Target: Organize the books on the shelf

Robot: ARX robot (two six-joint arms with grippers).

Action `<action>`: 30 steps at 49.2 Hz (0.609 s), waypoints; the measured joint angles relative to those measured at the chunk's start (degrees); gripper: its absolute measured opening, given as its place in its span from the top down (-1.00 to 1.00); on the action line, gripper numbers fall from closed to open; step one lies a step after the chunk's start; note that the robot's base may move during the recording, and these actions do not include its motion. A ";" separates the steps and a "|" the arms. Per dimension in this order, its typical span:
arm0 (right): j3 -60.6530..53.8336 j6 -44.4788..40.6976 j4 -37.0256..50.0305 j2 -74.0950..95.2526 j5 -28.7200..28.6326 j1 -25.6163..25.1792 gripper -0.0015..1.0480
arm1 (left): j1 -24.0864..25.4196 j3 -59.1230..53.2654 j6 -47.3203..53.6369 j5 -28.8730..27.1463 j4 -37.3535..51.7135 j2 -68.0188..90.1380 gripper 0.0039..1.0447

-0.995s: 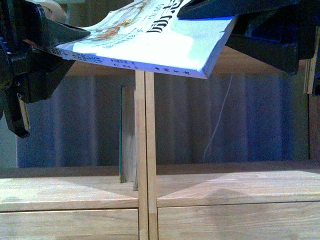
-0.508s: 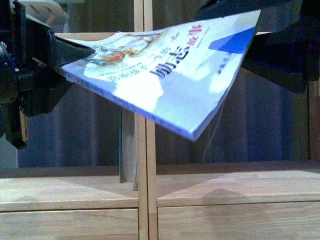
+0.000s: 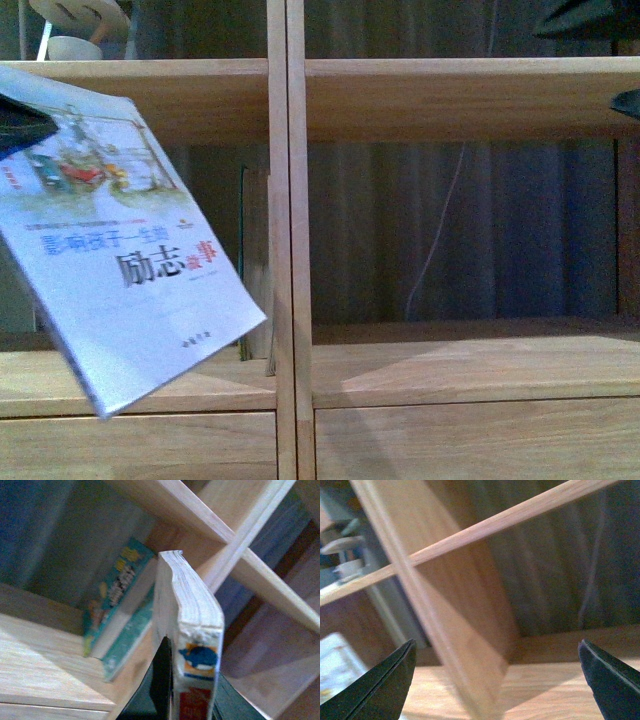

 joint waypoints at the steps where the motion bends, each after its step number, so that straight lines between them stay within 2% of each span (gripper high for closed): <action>1: 0.00 -0.72 0.55 0.33 0.68 -0.76 -0.86 | 0.66 0.00 1.49 -0.39 -0.79 -0.55 0.88; 6: -1.25 -4.46 2.47 1.11 2.32 -5.01 -0.86 | 4.74 -0.11 11.74 -1.33 -3.15 -3.61 0.88; 16: -5.05 -6.47 2.47 1.09 3.45 -8.96 -0.86 | 11.47 -1.60 28.83 0.28 -2.03 -7.06 0.88; 22: -7.80 -7.48 1.51 0.90 3.50 -10.78 -0.86 | 15.06 -2.56 34.91 2.75 0.68 -6.67 0.88; 30: -8.79 -7.76 1.25 0.87 3.80 -11.41 -0.86 | 19.61 -2.69 37.73 6.75 5.88 -4.22 0.88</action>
